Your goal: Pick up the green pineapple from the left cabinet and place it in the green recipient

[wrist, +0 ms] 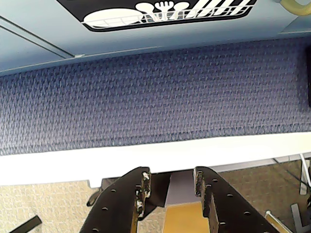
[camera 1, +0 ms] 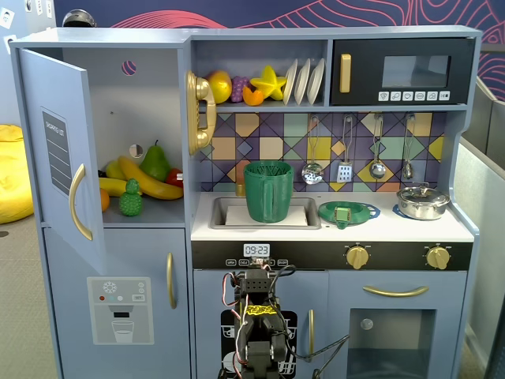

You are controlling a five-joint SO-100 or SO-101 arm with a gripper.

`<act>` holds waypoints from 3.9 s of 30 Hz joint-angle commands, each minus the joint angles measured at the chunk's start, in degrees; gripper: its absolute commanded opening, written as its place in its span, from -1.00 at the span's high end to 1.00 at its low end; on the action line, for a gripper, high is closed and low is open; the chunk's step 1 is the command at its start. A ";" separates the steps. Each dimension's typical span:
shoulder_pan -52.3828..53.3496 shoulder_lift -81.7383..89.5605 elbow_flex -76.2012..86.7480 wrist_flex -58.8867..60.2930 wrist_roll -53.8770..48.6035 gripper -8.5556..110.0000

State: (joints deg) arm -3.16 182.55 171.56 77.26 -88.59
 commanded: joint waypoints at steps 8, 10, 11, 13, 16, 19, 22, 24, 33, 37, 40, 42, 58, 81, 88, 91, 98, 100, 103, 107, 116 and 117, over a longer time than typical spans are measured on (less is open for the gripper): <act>-28.65 -1.23 -13.18 -22.41 6.59 0.70; -31.64 -3.08 -15.47 -29.53 2.20 0.69; -32.61 -4.48 -16.61 -32.96 0.53 0.66; -33.66 -8.26 -18.28 -42.01 1.23 0.53; -34.01 -14.68 -19.16 -55.63 0.00 0.42; -34.19 -22.41 -22.06 -65.65 -1.32 0.35; -34.28 -30.41 -25.22 -74.44 -4.04 0.34; -34.19 -35.86 -27.25 -81.04 -5.27 0.34; -35.33 -50.45 -38.94 -92.29 -9.67 0.25; -36.56 -56.07 -42.98 -95.54 -10.28 0.26; -38.06 -59.59 -45.44 -97.47 -10.20 0.26; -38.85 -60.91 -46.32 -97.82 -10.11 0.27; -35.60 -73.12 -52.73 -105.21 -2.29 0.30; -37.18 -91.32 -72.69 -101.07 -6.86 0.33; -37.27 -97.03 -79.98 -98.44 -7.12 0.34; -37.27 -99.76 -83.32 -97.12 -7.12 0.36; -38.50 -107.14 -91.58 -91.41 -10.20 0.61; -38.85 -108.46 -93.60 -90.35 -9.14 0.86; -39.46 -106.88 -93.25 -89.65 -8.26 0.86; -40.17 -95.45 -85.34 -85.34 -15.64 0.86; -45.00 -62.40 -71.54 -66.88 -29.44 0.86; -44.56 -59.50 -70.66 -65.74 -30.94 0.86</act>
State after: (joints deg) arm -47.37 108.54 99.67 6.50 -114.26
